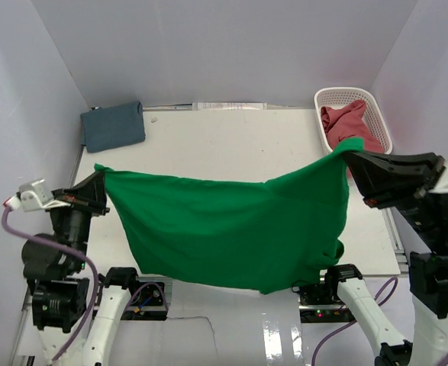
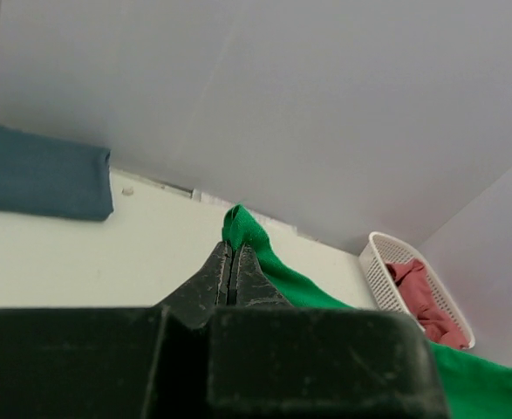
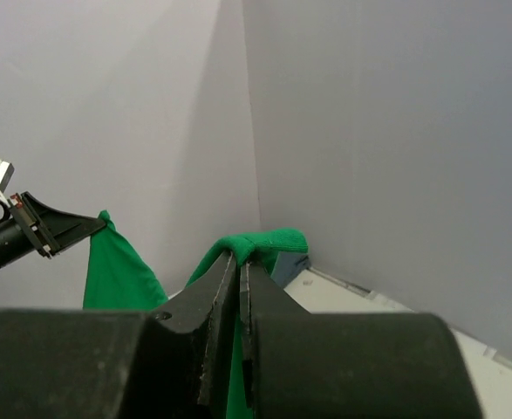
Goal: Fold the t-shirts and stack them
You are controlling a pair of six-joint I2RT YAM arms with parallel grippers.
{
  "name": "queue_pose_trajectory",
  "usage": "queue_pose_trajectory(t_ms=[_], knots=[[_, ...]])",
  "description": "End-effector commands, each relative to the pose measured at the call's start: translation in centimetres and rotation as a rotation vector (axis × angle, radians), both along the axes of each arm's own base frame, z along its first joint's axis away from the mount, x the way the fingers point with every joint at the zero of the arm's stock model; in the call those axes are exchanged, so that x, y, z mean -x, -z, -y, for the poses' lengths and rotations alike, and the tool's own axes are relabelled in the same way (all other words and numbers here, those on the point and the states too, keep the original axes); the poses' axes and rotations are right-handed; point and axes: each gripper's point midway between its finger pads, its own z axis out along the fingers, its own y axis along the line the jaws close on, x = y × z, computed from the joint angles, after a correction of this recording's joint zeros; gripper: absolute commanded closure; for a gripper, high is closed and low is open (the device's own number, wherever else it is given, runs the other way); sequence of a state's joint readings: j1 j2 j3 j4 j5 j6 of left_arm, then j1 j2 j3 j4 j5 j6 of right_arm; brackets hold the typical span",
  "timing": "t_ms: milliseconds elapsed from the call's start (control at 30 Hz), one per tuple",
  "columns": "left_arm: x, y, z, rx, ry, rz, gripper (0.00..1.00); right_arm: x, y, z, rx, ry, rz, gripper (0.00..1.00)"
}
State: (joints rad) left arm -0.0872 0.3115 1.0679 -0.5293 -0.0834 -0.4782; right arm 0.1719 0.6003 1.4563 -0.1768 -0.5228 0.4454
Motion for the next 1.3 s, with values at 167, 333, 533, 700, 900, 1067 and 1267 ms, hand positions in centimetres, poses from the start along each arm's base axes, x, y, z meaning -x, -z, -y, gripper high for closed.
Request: queue_pose_trajectory(t_ms=[167,333,533,700,900,1067,1267], knots=[[-8.4,4.5,-0.2,-0.031,-0.051,-0.158,1.00,-10.0,3.4,-0.8,0.014,0.062,-0.130,0.92],[-13.9,7.4,0.0,-0.041,-0.065,-0.234,1.00,-18.3,7.2,-2.8,0.052,0.021,-0.269,0.92],[-21.4,15.7,0.0,-0.075,-0.094,-0.425,1.00,-28.0,15.6,-4.6,0.083,0.016,-0.483,0.92],[-26.9,21.7,0.8,-0.071,-0.059,-0.549,1.00,-34.5,21.1,-5.2,0.114,0.023,-0.615,0.92],[-32.4,23.1,0.9,-0.122,-0.054,-0.600,1.00,-40.8,28.1,-6.2,0.161,-0.030,-0.808,0.92],[-35.7,25.9,0.3,-0.167,-0.069,-0.633,1.00,-45.7,31.1,-6.5,0.195,-0.055,-0.882,0.92],[-38.3,29.2,0.0,-0.159,-0.070,-0.684,1.00,-49.7,37.5,-7.3,0.195,-0.094,-1.030,0.92]])
